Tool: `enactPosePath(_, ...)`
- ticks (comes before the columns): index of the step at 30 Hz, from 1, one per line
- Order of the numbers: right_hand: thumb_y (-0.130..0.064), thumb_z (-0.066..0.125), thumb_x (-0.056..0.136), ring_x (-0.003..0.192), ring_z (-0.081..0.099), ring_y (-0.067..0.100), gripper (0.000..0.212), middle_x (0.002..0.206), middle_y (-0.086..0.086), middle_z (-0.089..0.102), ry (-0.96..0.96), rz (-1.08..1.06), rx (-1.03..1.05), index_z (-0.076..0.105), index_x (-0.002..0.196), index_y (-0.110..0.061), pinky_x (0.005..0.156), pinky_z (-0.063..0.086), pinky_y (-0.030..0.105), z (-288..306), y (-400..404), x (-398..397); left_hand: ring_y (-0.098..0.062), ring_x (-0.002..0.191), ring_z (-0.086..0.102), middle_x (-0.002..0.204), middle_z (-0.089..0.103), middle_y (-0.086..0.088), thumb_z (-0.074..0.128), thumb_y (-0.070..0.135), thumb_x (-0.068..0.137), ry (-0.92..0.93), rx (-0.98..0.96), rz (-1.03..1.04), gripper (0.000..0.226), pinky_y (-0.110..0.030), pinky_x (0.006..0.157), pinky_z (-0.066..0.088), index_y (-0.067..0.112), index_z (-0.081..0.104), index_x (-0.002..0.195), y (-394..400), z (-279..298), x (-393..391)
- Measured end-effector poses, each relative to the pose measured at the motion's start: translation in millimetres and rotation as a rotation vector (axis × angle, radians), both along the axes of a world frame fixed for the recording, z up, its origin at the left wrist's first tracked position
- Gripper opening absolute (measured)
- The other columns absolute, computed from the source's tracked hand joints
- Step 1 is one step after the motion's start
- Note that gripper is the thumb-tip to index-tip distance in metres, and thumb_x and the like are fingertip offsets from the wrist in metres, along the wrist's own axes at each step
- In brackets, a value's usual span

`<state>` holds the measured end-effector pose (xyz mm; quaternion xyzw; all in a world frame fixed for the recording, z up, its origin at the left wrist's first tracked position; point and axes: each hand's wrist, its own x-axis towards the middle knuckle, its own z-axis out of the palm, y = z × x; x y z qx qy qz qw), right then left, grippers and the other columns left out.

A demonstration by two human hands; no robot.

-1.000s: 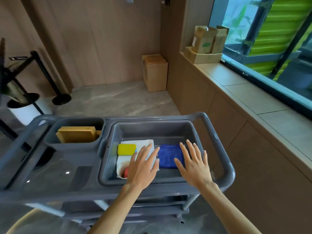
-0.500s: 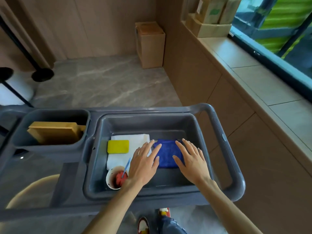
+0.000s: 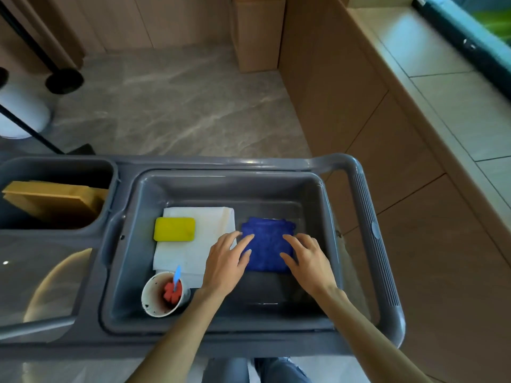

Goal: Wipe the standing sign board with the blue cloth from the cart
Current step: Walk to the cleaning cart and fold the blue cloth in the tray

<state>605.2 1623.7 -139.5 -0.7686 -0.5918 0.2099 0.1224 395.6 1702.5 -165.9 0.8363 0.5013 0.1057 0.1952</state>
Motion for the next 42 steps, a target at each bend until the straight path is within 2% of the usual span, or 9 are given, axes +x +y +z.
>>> enactPosePath(6, -0.029, 0.067, 0.094, 0.119, 0.053, 0.019, 0.047, 0.136, 0.004, 0.049, 0.171, -0.116, -0.1, 0.055, 0.139, -0.019, 0.098, 0.052, 0.029, -30.3, 19.9, 6.6, -0.025, 0.114, 0.062, 0.127, 0.065, -0.008, 0.074, 0.028, 0.088, 0.037, -0.062, -0.012, 0.046, -0.033, 0.087, 0.055, 0.021, 0.064, 0.132, 16.7, -33.8, 8.9)
enactPosePath(11, -0.02, 0.072, 0.09, 0.107, 0.047, 0.013, 0.049, 0.135, 0.006, 0.039, 0.257, -0.218, -0.205, 0.055, 0.136, -0.021, 0.095, 0.048, 0.024, -53.5, 37.3, 7.5, -0.022, 0.092, 0.057, 0.1, 0.057, -0.005, 0.078, 0.03, 0.084, 0.073, -0.088, -0.019, 0.041, -0.027, 0.069, 0.052, 0.025, 0.069, 0.123, 30.7, -54.4, 5.0)
enactPosePath(14, -0.015, 0.075, 0.087, 0.113, 0.052, 0.021, 0.045, 0.133, 0.006, 0.039, 0.234, -0.209, -0.238, 0.059, 0.129, -0.02, 0.089, 0.045, 0.021, -66.1, 40.8, 5.1, -0.019, 0.086, 0.053, 0.095, 0.054, -0.003, 0.08, 0.032, 0.082, 0.086, -0.113, -0.023, 0.039, -0.025, 0.066, 0.05, 0.027, 0.071, 0.12, 34.6, -62.5, 6.6)
enactPosePath(19, -0.019, 0.075, 0.085, 0.117, 0.052, 0.033, 0.045, 0.134, 0.015, 0.047, 0.204, -0.247, -0.22, 0.063, 0.128, -0.023, 0.096, 0.048, 0.038, -80.4, 43.8, 5.4, -0.018, 0.091, 0.051, 0.1, 0.055, -0.002, 0.072, 0.04, 0.087, 0.1, -0.155, -0.022, 0.044, -0.024, 0.075, 0.044, 0.032, 0.065, 0.13, 35.9, -75.9, 12.1)
enactPosePath(30, -0.01, 0.077, 0.082, 0.115, 0.052, 0.032, 0.034, 0.126, 0.014, 0.053, 0.23, -0.301, -0.163, 0.07, 0.115, -0.018, 0.095, 0.045, 0.037, -95.5, 47.3, 7.8, -0.019, 0.079, 0.053, 0.084, 0.054, -0.001, 0.087, 0.033, 0.072, 0.007, -0.138, 0.059, 0.04, -0.032, 0.064, 0.05, 0.025, 0.078, 0.11, 41.3, -83.7, 5.9)
enactPosePath(34, -0.005, 0.072, 0.085, 0.104, 0.052, 0.023, 0.024, 0.118, 0.01, 0.054, 0.174, -0.286, -0.139, 0.072, 0.107, -0.014, 0.084, 0.042, 0.02, -100.6, 50.5, 7.8, -0.02, 0.079, 0.054, 0.084, 0.056, -0.002, 0.085, 0.032, 0.074, -0.004, -0.112, 0.09, 0.032, -0.034, 0.065, 0.05, 0.023, 0.08, 0.105, 44.9, -85.7, 8.5)
enactPosePath(36, -0.003, 0.067, 0.088, 0.089, 0.055, 0.011, 0.014, 0.104, 0.002, 0.054, 0.285, -0.372, -0.123, 0.069, 0.097, -0.014, 0.071, 0.044, 0.014, -97.4, 55.0, 5.0, -0.021, 0.079, 0.055, 0.084, 0.056, -0.002, 0.085, 0.031, 0.075, -0.013, -0.097, 0.1, 0.028, -0.034, 0.064, 0.049, 0.023, 0.081, 0.102, 47.3, -86.4, 10.1)
enactPosePath(39, -0.003, 0.06, 0.091, 0.07, 0.059, 0.013, 0.009, 0.084, 0.004, 0.057, 0.455, -0.546, -0.064, 0.057, 0.088, -0.011, 0.058, 0.045, 0.023, -93.5, 60.0, 0.0, -0.021, 0.079, 0.055, 0.083, 0.057, -0.002, 0.085, 0.03, 0.076, -0.009, -0.073, 0.105, 0.024, -0.034, 0.063, 0.047, 0.023, 0.08, 0.099, 50.8, -85.1, 12.5)
enactPosePath(42, -0.002, 0.057, 0.091, 0.061, 0.049, 0.013, 0.011, 0.077, 0.006, 0.051, 0.484, -0.568, -0.014, 0.051, 0.09, -0.012, 0.053, 0.037, 0.025, -90.3, 66.1, -1.3, -0.022, 0.08, 0.056, 0.084, 0.058, -0.003, 0.084, 0.029, 0.077, 0.0, -0.073, 0.113, 0.022, -0.034, 0.064, 0.048, 0.022, 0.08, 0.097, 51.7, -81.7, 15.3)
